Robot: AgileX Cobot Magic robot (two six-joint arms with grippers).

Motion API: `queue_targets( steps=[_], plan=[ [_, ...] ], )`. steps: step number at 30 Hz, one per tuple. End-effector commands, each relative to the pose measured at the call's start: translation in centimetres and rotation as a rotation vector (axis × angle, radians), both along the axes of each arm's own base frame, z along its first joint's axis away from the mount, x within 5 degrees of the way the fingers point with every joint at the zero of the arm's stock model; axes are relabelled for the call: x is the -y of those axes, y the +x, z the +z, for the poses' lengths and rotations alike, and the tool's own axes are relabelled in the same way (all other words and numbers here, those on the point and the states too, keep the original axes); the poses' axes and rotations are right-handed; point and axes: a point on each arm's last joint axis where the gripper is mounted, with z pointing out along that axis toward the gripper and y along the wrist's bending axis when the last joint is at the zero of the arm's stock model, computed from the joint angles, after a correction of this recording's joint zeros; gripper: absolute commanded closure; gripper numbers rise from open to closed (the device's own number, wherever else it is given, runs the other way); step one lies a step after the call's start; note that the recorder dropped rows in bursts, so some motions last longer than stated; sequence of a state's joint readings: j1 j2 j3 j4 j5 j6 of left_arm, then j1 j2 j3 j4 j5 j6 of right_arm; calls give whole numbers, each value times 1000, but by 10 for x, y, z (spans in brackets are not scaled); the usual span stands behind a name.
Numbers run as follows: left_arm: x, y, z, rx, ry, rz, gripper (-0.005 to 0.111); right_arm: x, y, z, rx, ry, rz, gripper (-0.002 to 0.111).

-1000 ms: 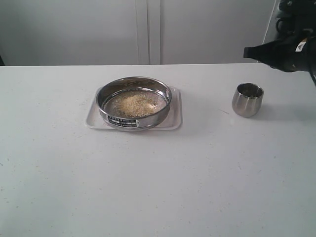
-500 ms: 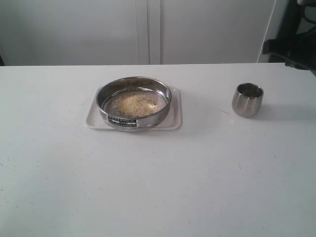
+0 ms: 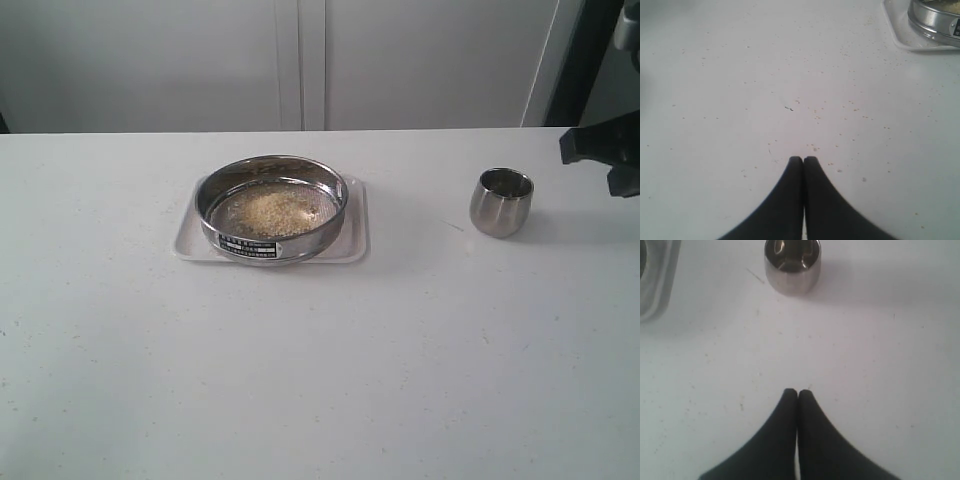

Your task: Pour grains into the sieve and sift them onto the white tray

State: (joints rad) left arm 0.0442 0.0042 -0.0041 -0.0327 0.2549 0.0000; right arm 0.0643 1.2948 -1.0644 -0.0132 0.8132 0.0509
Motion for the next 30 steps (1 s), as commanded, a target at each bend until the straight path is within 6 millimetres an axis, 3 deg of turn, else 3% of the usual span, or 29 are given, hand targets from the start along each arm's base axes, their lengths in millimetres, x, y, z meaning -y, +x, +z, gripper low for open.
queue_targets(
  steps=[1, 30],
  plan=[
    [0, 0, -1, 0, -7, 1, 107, 1, -9, -2, -88, -20, 23, 108],
    [0, 0, -1, 0, -7, 1, 107, 0, -10, -4, -93, -12, 17, 108]
  ],
)
